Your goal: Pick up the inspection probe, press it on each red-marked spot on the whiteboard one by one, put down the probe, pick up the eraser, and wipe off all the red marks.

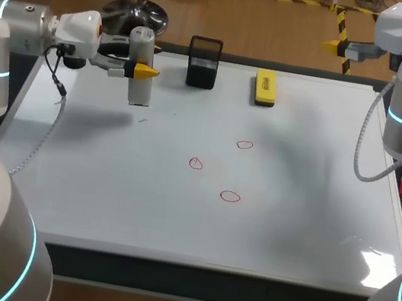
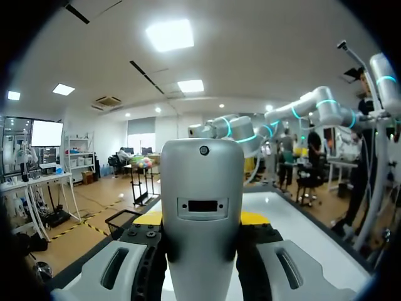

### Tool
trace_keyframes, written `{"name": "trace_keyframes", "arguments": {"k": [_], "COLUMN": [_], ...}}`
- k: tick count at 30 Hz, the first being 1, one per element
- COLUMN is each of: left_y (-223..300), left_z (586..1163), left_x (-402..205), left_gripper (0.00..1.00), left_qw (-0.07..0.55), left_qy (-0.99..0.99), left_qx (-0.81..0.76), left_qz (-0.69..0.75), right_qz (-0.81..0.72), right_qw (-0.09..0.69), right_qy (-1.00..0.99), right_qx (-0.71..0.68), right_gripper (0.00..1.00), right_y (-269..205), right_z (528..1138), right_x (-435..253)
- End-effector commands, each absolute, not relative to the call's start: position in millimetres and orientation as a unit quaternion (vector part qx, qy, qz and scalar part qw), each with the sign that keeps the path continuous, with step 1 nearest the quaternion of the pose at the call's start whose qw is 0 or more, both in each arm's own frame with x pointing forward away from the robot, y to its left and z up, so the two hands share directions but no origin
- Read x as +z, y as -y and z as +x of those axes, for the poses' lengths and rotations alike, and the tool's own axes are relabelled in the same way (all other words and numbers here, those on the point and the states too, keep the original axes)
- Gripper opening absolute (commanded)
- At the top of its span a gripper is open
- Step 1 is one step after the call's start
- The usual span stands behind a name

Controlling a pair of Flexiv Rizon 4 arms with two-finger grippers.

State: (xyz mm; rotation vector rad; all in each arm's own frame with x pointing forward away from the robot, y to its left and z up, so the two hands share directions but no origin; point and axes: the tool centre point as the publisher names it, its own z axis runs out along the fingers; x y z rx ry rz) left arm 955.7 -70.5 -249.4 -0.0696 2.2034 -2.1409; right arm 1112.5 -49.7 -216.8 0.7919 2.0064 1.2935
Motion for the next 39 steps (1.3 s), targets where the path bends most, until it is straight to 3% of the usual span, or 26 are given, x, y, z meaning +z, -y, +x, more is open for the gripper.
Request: {"name": "trace_keyframes", "arguments": {"k": [1, 11, 23, 39], "left_y": [70, 70, 70, 70], "left_z": [957, 957, 957, 957], "left_x": [-250, -250, -250, -250], "left_gripper": [0.00, 0.00, 0.00, 0.00], "left_qw": [0.034, 0.034, 0.034, 0.034], "left_qy": [-0.716, -0.716, -0.716, -0.716], "left_qx": [-0.697, -0.697, -0.697, -0.697], "left_qz": [-0.021, -0.021, -0.021, -0.021], "right_qz": [0.300, 0.270, 0.019, -0.336], "right_qw": [0.307, 0.295, 0.147, -0.025], "right_qy": [-0.760, -0.782, -0.896, -0.924], "right_qx": [0.489, 0.479, 0.418, 0.182], "right_gripper": [1.00, 1.00, 1.00, 1.00], "right_y": [50, 58, 14, -55], "right_z": [1113, 1124, 1158, 1181], "right_x": [-217, -212, -218, -249]}}
